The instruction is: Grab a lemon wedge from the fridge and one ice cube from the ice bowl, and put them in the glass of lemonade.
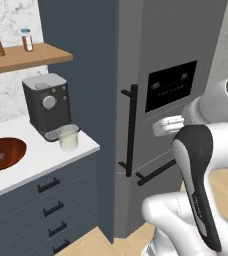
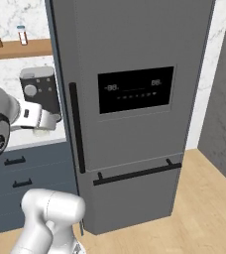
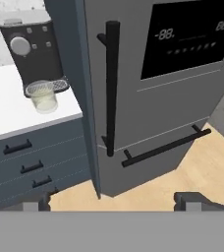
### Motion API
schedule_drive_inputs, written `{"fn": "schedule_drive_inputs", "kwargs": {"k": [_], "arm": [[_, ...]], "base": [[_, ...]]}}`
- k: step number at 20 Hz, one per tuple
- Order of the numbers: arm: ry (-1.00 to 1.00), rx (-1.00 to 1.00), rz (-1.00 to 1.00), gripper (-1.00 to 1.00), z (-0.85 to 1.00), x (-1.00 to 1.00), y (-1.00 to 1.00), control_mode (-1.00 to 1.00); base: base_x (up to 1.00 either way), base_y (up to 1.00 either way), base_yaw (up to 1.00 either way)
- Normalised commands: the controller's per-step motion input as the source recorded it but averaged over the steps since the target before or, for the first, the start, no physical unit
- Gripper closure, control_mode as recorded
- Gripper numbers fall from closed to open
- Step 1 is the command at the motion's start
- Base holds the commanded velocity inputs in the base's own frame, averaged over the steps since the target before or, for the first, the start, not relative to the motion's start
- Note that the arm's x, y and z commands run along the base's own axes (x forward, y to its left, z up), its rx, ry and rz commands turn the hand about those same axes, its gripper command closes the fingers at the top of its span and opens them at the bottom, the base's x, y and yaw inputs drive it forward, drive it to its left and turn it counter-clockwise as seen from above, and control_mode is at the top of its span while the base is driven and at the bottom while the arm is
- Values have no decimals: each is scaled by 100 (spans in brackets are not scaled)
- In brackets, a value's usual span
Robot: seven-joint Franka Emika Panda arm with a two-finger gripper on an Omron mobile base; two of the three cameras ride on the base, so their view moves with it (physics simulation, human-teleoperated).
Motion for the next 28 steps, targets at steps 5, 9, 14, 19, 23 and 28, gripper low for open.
{"fn": "schedule_drive_inputs", "kwargs": {"k": [5, 9, 14, 19, 23, 28], "arm": [[-19, 5, 0, -100, 25, 5, 0, -100], [-21, 2, -5, -100, 21, 0, 3, -100], [-17, 1, -7, -100, 19, 0, 8, -100], [-11, 1, 3, -100, 8, 10, -6, -100], [-2, 2, 9, -100, 6, 57, -23, -100], [24, 7, 19, -100, 6, 32, -28, -100]], "base": [[0, 0, 0], [0, 0, 0], [0, 0, 0], [0, 0, 0], [0, 0, 0], [0, 0, 0]]}}
